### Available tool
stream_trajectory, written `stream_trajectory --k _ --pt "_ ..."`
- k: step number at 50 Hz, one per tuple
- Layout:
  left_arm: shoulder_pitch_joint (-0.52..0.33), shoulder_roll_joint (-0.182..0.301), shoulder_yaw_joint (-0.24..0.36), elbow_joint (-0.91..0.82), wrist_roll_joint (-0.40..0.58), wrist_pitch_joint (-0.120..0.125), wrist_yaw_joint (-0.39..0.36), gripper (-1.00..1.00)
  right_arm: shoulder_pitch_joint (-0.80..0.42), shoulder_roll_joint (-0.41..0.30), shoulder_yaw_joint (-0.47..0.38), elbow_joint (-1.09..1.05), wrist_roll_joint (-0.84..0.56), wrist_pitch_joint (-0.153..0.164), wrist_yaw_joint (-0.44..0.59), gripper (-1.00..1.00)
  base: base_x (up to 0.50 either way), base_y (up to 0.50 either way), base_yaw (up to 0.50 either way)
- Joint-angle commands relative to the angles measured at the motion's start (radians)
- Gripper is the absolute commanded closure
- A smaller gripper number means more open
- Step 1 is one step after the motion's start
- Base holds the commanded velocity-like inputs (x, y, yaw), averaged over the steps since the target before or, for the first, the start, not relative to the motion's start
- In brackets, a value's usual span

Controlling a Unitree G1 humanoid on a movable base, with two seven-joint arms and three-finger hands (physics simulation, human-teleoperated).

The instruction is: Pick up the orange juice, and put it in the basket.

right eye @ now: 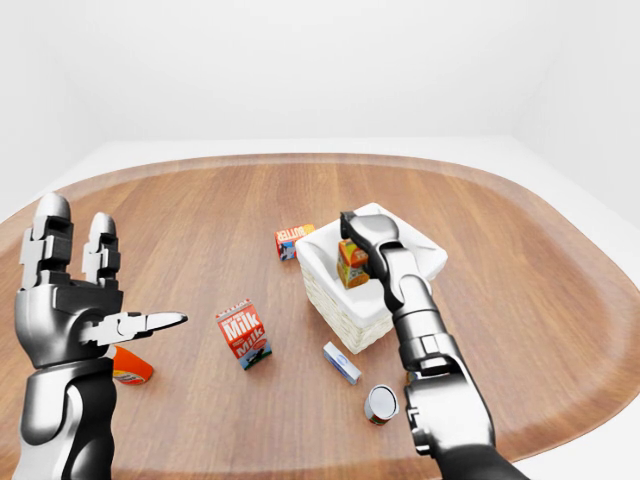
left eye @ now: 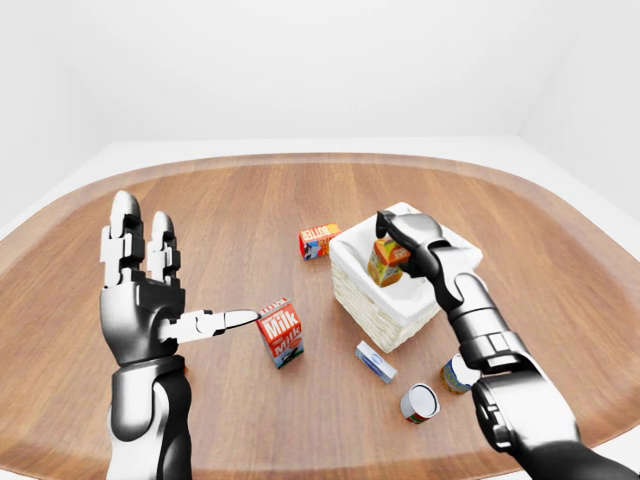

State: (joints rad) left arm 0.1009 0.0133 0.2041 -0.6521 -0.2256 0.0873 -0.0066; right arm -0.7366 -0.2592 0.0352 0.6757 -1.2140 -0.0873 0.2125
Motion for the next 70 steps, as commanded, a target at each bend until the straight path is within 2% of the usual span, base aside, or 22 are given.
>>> stream_trajectory --k 1,22,32,40,41,47,70 --pt "-0.001 0.0 0.001 -0.001 -0.001 0.0 0.001 -1.0 0.003 0.011 0.003 -0.011 -0.046 0.0 -0.052 1.0 0.0 0.0 0.0" --pt "0.0 0.0 0.001 0.001 -0.001 0.0 0.001 -1.0 -0.026 0.004 0.009 0.056 -0.078 0.0 -0.104 1.0 0.0 0.0 0.0" --pt "0.0 0.0 0.001 0.001 -0.001 0.0 0.001 -1.0 -0.06 0.002 0.022 0.136 -0.119 0.0 -0.187 1.0 0.0 0.0 0.0" --pt "0.0 0.0 0.001 0.001 -0.001 0.0 0.001 -1.0 -0.064 0.005 0.023 0.153 -0.121 0.0 -0.203 1.0 0.0 0.0 0.0" --pt "0.0 0.0 0.0 0.001 -0.001 0.0 0.001 -1.0 -0.076 0.006 0.025 0.194 -0.122 0.0 -0.238 1.0 0.0 0.0 0.0" --pt "0.0 0.0 0.0 0.001 -0.001 0.0 0.001 -1.0 -0.078 0.014 0.038 0.247 -0.129 0.0 -0.29 1.0 0.0 0.0 0.0" --pt "0.0 0.0 0.001 0.001 -0.001 0.0 0.001 -1.0 -0.092 0.028 0.058 0.333 -0.141 0.0 -0.369 1.0 0.0 0.0 0.0"
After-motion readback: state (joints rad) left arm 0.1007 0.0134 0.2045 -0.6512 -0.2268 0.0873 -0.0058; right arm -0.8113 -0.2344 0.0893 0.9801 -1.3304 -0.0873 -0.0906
